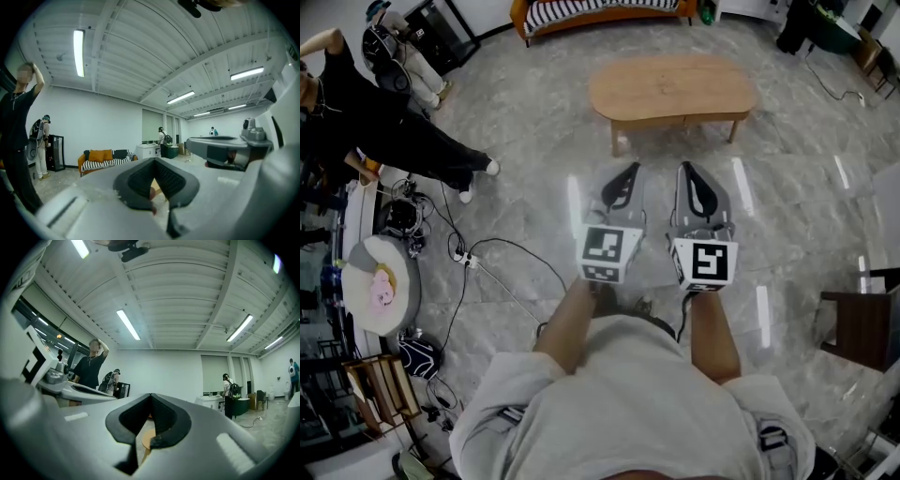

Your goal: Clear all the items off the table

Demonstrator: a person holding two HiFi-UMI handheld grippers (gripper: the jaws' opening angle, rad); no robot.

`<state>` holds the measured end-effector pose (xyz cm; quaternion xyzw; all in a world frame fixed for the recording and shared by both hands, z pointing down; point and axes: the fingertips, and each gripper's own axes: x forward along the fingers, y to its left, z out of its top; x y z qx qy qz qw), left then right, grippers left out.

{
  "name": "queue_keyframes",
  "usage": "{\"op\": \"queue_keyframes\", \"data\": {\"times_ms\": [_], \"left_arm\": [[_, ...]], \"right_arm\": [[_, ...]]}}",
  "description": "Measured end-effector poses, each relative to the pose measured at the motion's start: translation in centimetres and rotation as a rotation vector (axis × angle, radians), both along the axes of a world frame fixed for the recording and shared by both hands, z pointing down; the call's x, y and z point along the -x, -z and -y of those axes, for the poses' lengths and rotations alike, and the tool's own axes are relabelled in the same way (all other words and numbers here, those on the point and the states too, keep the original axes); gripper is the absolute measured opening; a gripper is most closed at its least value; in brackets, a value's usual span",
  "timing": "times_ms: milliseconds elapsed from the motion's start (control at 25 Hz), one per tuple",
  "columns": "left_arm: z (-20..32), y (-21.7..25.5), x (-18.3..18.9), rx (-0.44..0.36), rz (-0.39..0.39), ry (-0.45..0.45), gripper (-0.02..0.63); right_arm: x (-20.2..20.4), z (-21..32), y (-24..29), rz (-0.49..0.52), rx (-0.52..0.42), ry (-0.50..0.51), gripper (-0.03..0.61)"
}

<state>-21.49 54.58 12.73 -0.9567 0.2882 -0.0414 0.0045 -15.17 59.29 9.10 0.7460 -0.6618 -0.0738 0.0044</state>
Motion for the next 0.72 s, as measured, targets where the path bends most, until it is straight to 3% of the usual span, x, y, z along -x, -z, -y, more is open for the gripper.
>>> {"op": "queue_keyframes", "data": {"times_ms": [320, 720], "left_arm": [[5.4, -2.6, -0.9, 0.055, 0.002, 0.004, 0.021], [17.9, -4.0, -3.8, 0.1, -0.007, -0.01, 0.021]], "right_arm": [[-1.8, 4.9, -2.4, 0.029, 0.054, -0.006, 0.006], [-5.1, 16.1, -3.6, 0.033, 0.103, -0.039, 0.006]]}}
